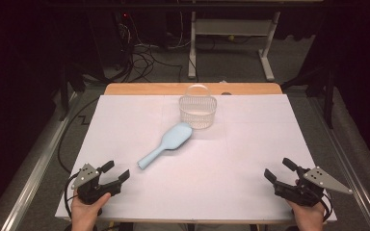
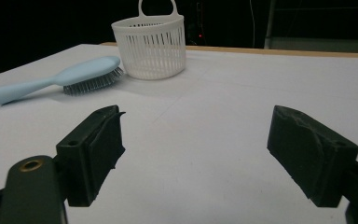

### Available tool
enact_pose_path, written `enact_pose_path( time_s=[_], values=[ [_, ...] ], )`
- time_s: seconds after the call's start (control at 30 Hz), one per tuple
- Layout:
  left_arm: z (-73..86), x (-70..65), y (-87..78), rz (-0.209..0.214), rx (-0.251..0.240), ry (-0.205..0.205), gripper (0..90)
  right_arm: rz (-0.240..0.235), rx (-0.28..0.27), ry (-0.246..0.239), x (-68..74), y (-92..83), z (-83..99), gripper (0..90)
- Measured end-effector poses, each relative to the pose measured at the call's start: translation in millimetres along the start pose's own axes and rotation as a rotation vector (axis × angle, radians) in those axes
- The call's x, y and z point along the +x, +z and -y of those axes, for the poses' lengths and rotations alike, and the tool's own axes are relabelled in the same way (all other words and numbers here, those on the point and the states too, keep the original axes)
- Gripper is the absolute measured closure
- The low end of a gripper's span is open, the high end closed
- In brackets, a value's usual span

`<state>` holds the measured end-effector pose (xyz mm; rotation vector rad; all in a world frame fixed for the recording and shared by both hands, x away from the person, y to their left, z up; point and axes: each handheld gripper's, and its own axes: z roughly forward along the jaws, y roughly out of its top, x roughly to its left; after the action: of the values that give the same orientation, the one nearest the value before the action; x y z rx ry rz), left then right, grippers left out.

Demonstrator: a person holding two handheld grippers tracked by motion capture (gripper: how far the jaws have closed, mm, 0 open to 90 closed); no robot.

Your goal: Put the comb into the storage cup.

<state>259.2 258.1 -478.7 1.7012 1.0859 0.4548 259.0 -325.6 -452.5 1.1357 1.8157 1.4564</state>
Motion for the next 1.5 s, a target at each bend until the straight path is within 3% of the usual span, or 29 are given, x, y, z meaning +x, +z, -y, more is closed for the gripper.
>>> enact_pose_path(
  time_s=[0.57,1.5],
  values=[
    [-0.8,-1.5,2.2,0.004,-0.001,-0.014,26.7,-0.008,0.0,-0.002,0.4,0.3,0.0,18.8],
    [-15.3,-8.8,14.2,0.036,0.01,0.025,26.7,-0.006,0.0,0.001,0.3,0.2,-0.1,18.8]
  ],
)
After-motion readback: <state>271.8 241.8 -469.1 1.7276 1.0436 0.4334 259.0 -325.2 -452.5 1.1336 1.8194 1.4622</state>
